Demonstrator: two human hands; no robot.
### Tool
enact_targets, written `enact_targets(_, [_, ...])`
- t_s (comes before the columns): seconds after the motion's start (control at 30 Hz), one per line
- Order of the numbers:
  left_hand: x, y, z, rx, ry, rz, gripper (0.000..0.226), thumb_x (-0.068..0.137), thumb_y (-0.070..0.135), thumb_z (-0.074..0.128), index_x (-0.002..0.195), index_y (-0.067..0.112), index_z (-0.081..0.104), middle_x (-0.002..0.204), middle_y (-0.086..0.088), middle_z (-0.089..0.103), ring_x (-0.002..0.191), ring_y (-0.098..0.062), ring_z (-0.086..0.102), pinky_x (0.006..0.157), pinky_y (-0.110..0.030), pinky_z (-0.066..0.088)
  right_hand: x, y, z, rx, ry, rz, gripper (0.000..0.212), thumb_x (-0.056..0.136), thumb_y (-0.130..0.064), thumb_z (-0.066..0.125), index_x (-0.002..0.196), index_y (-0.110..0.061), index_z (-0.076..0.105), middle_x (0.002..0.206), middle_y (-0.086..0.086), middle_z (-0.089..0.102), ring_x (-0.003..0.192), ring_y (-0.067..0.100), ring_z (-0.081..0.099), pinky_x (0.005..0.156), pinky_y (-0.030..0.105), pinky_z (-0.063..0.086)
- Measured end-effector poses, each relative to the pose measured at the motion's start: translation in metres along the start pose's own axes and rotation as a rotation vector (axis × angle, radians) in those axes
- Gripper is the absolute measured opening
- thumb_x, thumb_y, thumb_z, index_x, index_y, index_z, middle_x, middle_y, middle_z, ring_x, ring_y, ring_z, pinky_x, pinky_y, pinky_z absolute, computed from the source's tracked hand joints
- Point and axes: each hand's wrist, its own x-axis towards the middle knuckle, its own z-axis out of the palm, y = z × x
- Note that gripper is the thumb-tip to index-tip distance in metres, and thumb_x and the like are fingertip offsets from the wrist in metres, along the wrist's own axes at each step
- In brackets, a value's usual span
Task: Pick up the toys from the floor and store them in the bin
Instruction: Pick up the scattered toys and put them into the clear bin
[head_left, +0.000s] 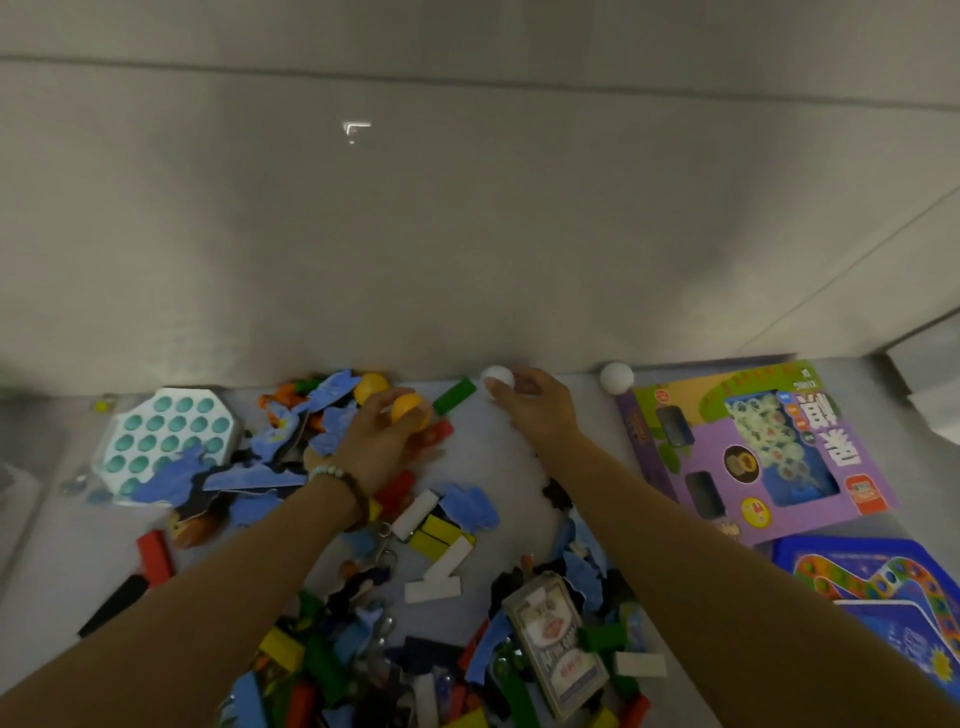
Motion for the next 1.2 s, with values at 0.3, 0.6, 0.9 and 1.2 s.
enact_targets(0.3, [-0.029,0.012,-0.037,-0.672,-0.193,-0.262,0.053,0.094,0.051,0.034,0.107,0.006,0.058,0.092,-0.016,0.071,0.071,-0.028,0.071,0.054,-0.031,0.058,-0.049,-0.027,0.049,0.112,-0.407,-0.163,0.02,0.084,-0.014,0.066,0.104,-0.018,0.063,0.1,-0.008,0.064,0.08,-0.002,0.061,0.066,0.007,0.05])
enact_targets(0.6, [-0.018,0.019,-0.077,-0.442,0.017,-0.159,0.016,0.095,0.027,0.047,0.103,0.017,0.057,0.089,-0.005,0.06,0.063,-0.016,0.066,0.049,-0.026,0.055,-0.025,-0.036,0.097,0.219,-0.148,0.015,0.034,0.086,-0.02,0.066,0.116,-0.007,0.059,0.126,0.013,0.057,0.105,0.02,0.056,0.08,0.028,0.051])
enact_targets(0.9, [-0.025,-0.001,-0.086,-0.208,0.096,-0.007,0.008,0.092,0.017,0.052,0.093,0.019,0.06,0.094,-0.001,0.062,0.064,-0.015,0.07,0.056,-0.022,0.058,-0.026,-0.017,0.13,0.102,-0.089,-0.092,0.04,0.083,-0.011,0.068,0.121,-0.005,0.055,0.124,0.013,0.058,0.096,0.021,0.058,0.077,0.025,0.046])
enact_targets(1.2, [-0.03,-0.01,-0.087,0.11,0.07,0.088,0.028,0.09,0.012,0.057,0.117,0.007,0.058,0.093,-0.006,0.059,0.074,-0.018,0.06,0.063,-0.023,0.057,-0.017,-0.015,0.136,-0.02,-0.113,-0.091,0.044,0.08,-0.017,0.073,0.117,-0.005,0.053,0.117,0.011,0.06,0.086,0.014,0.052,0.075,0.024,0.043])
